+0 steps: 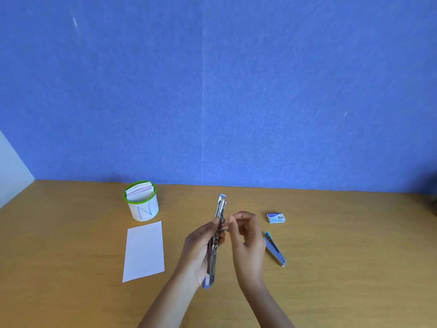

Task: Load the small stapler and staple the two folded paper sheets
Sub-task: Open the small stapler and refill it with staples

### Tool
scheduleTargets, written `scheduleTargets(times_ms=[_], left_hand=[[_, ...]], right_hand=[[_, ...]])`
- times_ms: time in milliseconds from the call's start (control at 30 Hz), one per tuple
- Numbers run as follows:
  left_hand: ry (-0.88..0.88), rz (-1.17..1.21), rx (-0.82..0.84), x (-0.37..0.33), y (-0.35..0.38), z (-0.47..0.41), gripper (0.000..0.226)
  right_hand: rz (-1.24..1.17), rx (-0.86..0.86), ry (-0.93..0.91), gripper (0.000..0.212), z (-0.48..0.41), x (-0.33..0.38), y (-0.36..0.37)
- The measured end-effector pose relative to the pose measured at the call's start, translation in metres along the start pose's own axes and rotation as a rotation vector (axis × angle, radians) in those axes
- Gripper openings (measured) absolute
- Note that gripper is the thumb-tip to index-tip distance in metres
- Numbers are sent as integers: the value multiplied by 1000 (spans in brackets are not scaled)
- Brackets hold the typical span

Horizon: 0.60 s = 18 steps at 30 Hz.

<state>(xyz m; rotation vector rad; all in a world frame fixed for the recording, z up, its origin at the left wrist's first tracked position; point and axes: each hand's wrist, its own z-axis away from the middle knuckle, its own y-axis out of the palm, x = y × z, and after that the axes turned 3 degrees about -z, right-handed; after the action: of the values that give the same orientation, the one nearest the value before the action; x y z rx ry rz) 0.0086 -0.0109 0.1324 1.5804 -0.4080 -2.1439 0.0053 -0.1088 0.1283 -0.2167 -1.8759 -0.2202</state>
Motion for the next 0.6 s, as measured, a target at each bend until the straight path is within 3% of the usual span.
scheduleTargets(times_ms=[100,200,300,600], left_hand=[[310,-459,-68,1,1,1,11],[655,-1019,-175,2,1,1,11],[741,-1233,-253,-2,4,0,14],[578,-1504,-261,-11,8,-1,25]], right_hand=[[-405,-6,517,8,-5,4,3],[-696,112,851,20,-6,5,4],[-779,181,960,20,-4,3,3],[-886,330,999,16,-5,-6,1]])
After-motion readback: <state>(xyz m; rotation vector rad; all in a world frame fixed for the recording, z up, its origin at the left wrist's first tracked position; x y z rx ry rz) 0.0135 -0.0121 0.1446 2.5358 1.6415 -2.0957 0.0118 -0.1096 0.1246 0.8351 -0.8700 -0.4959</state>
